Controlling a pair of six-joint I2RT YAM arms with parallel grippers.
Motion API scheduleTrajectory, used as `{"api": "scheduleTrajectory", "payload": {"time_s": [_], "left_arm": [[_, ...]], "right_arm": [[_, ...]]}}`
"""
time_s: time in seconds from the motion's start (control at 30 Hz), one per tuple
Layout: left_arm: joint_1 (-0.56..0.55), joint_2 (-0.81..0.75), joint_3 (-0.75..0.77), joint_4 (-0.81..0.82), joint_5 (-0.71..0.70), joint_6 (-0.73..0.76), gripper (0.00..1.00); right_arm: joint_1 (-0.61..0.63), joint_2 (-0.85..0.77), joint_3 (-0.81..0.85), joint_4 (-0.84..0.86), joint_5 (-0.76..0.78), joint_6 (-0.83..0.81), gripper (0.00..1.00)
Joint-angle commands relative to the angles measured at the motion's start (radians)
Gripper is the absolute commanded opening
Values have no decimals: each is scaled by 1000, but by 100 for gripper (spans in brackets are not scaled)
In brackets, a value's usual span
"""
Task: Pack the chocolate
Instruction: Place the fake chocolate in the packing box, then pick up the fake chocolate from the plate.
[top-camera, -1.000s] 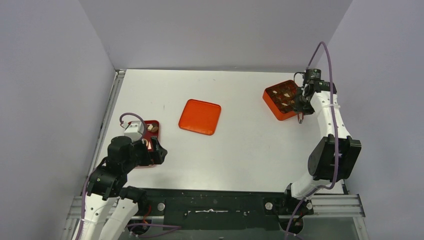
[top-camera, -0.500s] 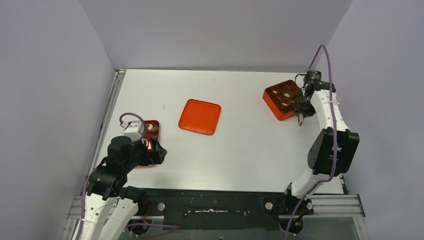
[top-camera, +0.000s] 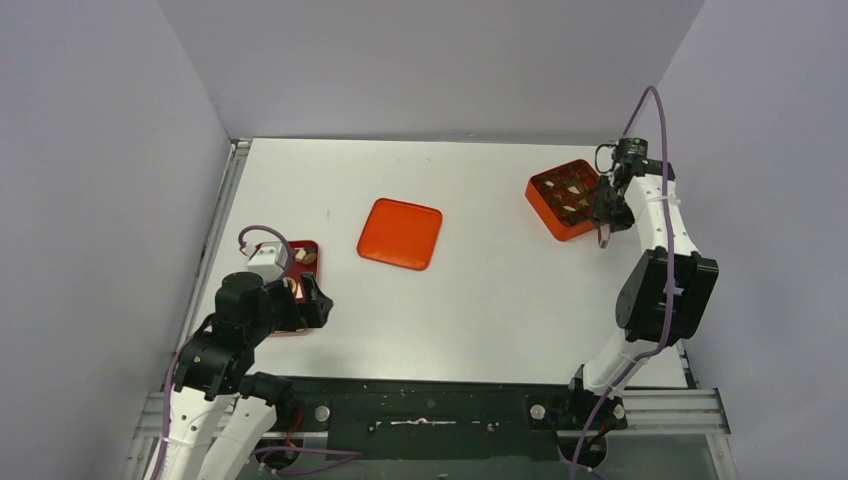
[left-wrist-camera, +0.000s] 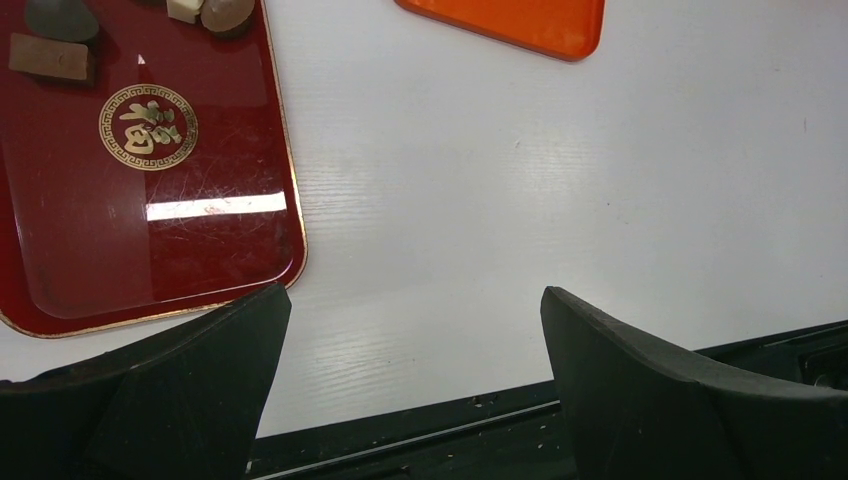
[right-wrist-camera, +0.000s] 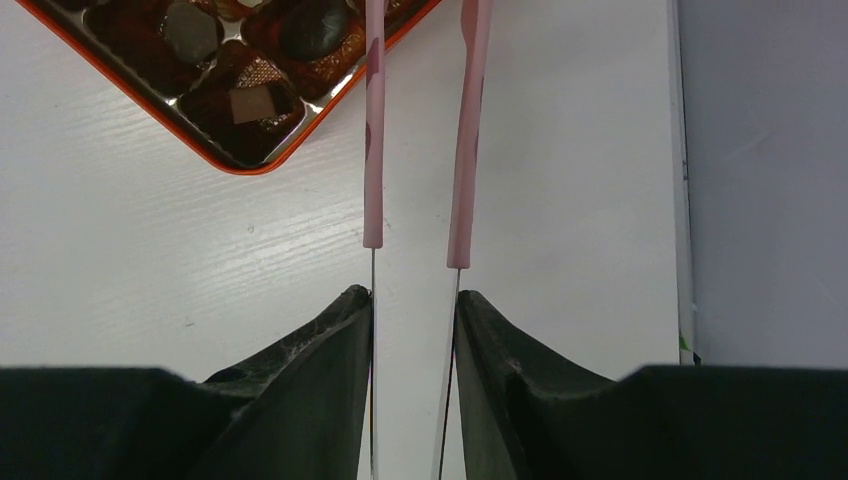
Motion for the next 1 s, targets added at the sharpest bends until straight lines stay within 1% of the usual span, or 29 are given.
{"api": "scheduleTrajectory", "payload": {"time_s": [0.0,0.73,0.97], "left_arm": [[1,-14,13,43,-11,15,97],[1,-30,13,38,-32,16,97],[-1,-31,14,37,-34,16,97]], "right_arm": [[-4,5,53,24,-12,-17,34],[-3,-25,74,8,-41,-23,36],[8,-45,129,-37,-41,-23,35]]}}
